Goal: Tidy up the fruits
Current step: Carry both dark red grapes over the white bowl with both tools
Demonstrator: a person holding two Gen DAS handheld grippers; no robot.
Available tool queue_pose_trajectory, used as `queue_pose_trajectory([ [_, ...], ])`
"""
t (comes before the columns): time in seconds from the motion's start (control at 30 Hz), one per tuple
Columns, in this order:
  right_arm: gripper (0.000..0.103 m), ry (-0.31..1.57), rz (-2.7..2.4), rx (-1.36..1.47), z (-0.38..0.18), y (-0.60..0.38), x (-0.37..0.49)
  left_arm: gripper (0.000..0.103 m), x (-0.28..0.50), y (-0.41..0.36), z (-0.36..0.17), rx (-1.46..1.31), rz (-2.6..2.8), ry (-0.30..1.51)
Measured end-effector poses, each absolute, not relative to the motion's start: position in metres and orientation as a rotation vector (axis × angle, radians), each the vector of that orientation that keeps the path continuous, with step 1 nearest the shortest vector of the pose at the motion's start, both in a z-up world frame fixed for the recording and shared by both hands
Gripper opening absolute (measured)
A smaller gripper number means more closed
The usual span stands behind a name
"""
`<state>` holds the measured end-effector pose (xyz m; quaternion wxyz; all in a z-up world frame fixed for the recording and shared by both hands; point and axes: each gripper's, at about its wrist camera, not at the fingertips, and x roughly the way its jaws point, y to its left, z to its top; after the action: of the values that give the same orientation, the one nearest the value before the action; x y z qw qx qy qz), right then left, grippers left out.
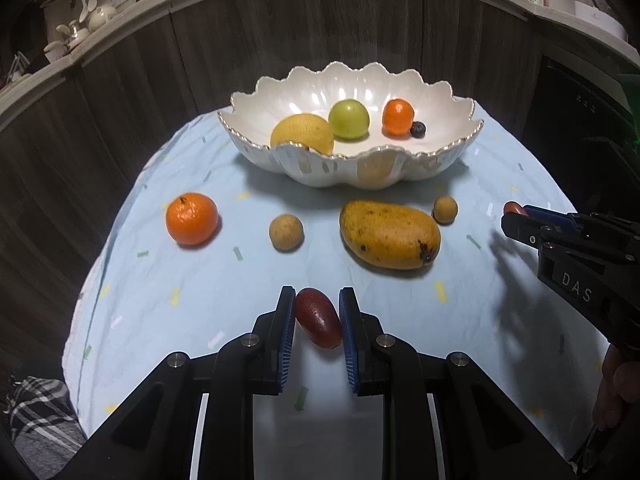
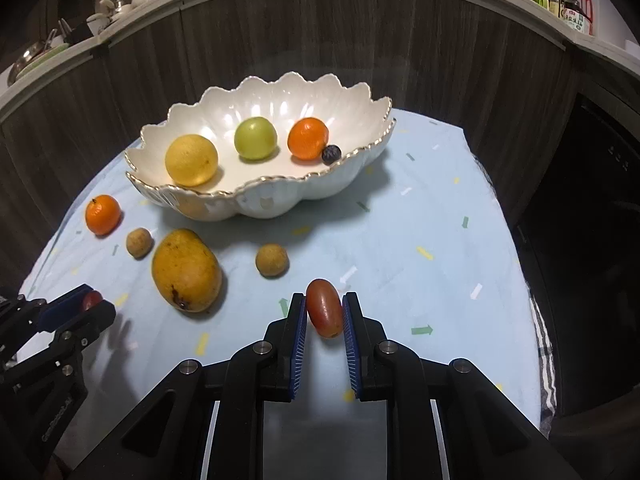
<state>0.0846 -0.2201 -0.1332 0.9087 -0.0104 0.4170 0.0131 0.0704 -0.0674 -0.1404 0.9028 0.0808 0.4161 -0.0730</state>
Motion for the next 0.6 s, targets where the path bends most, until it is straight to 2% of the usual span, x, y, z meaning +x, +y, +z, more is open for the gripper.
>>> queue_pose_trajectory([
  [0.6,0.019,0.810,0.027,0.002,-0.103,-0.224,0.087,0.023,0.083,-0.067,-0.103,0.176,-0.144,0.761],
])
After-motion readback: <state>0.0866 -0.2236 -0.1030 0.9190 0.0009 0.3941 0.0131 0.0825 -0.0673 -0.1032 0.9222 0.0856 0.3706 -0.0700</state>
